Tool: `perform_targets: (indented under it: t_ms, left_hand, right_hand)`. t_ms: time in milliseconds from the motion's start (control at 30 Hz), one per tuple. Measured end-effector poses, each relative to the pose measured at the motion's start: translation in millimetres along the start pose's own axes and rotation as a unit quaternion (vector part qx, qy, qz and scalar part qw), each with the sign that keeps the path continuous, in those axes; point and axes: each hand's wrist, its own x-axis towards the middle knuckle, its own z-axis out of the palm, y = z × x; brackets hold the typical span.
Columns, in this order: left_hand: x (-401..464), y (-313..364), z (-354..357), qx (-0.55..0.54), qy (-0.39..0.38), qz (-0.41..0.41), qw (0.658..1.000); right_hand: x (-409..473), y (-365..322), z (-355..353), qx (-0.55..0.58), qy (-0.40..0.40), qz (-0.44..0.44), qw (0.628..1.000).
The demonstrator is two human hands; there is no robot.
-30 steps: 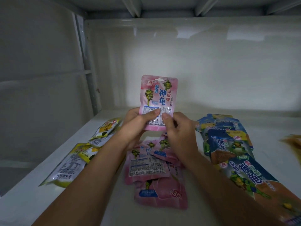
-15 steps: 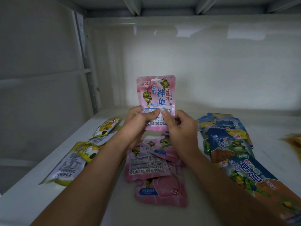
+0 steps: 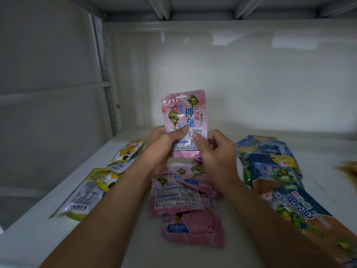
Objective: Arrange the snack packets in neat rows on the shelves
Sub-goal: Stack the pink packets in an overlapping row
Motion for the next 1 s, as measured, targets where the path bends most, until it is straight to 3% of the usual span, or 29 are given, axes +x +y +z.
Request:
perform_targets:
  t_ms: [233,433,600,733,1000]
  left_hand:
    - [0,-2,0,0.023,-0.027,0.018,0.999]
    - [2,0,1,-0.031,0.006,0.004,1.0]
    - [2,1,-1,-0.028,0.026,0.021,0.999]
    - [1,-2,-1,0.004,0.011,0.038,0.999]
    - [0,5,1,-0.053,0.047,0.019,0.997]
  right_hand:
    - [1,-9,-2,0.065,-0.008,0.025,0.998]
    - [1,-4,0,0.03,0.001,0.02,0.999]
    - [2,-6,-1,0.069,-0.021,0.045,0.996]
    - [8,-14,-7,0.173,-0.026,0.119,0.977]
    - [7,-7,-3,0.187,-0.043,0.141,0.971]
